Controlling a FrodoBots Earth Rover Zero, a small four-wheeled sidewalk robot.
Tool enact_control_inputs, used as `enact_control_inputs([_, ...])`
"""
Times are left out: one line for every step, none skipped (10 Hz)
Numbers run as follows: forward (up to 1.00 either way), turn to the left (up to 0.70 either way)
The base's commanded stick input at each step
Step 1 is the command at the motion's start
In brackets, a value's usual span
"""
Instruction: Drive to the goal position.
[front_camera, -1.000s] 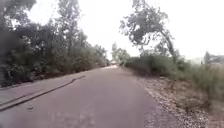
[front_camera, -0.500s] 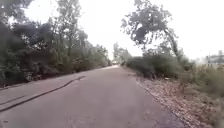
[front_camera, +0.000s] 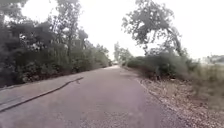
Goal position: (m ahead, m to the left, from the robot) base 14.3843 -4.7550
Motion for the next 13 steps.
enact_control_inputs([0.85, 0.00])
enact_control_inputs([0.85, 0.00])
enact_control_inputs([0.85, 0.00])
enact_control_inputs([0.85, 0.00])
enact_control_inputs([0.85, 0.00])
enact_control_inputs([0.85, 0.00])
enact_control_inputs([0.85, 0.00])
enact_control_inputs([0.85, 0.00])
enact_control_inputs([0.85, 0.00])
enact_control_inputs([0.85, 0.00])
enact_control_inputs([0.85, 0.00])
enact_control_inputs([0.85, -0.05])
enact_control_inputs([0.85, -0.15])
